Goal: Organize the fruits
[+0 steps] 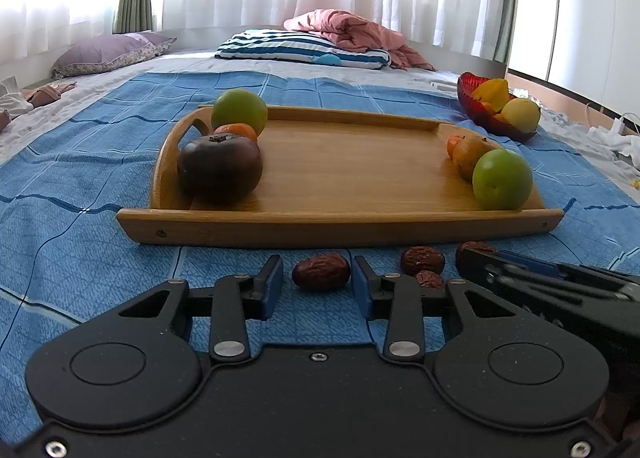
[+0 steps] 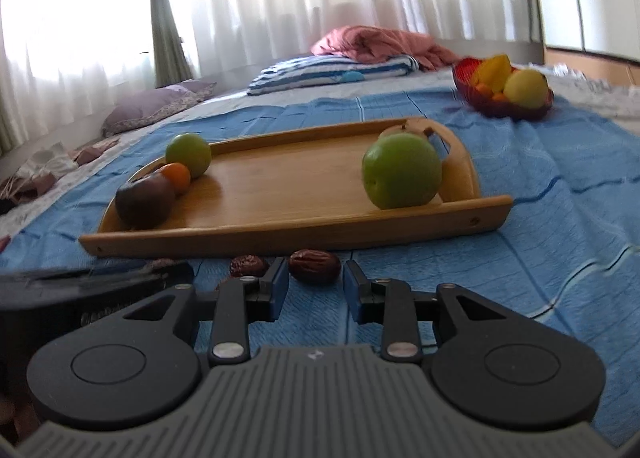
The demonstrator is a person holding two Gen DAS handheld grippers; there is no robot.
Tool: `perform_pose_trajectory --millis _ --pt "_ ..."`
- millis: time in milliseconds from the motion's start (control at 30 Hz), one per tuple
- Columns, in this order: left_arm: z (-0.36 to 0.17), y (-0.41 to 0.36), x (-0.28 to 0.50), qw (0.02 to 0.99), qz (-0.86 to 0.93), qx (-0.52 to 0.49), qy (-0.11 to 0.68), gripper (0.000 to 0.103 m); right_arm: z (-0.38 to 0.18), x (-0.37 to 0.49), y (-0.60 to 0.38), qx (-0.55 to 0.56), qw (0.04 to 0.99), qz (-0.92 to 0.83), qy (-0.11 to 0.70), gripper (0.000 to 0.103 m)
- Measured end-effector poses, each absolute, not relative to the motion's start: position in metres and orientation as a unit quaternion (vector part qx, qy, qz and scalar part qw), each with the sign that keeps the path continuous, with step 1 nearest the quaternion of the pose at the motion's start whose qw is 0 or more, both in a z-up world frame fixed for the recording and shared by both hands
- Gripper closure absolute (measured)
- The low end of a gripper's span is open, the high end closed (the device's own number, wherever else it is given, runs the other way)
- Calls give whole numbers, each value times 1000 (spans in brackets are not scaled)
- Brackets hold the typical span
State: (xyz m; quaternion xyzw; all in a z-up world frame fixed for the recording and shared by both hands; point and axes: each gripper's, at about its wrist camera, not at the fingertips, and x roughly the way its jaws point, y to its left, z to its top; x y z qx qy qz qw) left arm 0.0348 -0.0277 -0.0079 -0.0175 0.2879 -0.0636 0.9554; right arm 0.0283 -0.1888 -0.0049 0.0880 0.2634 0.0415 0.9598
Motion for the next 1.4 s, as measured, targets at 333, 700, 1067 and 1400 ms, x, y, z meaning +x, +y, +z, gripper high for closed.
perform_pose_trajectory --millis 333,700,1067,1400 --pt "-9 -26 39 955 -66 -14 290 73 -7 42 -178 86 957 25 274 48" --pt "-8 -27 39 955 -67 -12 289 74 -8 41 -171 55 960 20 272 69" --pt "1 -25 35 957 -69 -12 281 74 -5 37 -173 55 962 24 266 69" --pt "17 -27 36 963 -71 -7 262 74 10 34 -174 43 970 24 238 69"
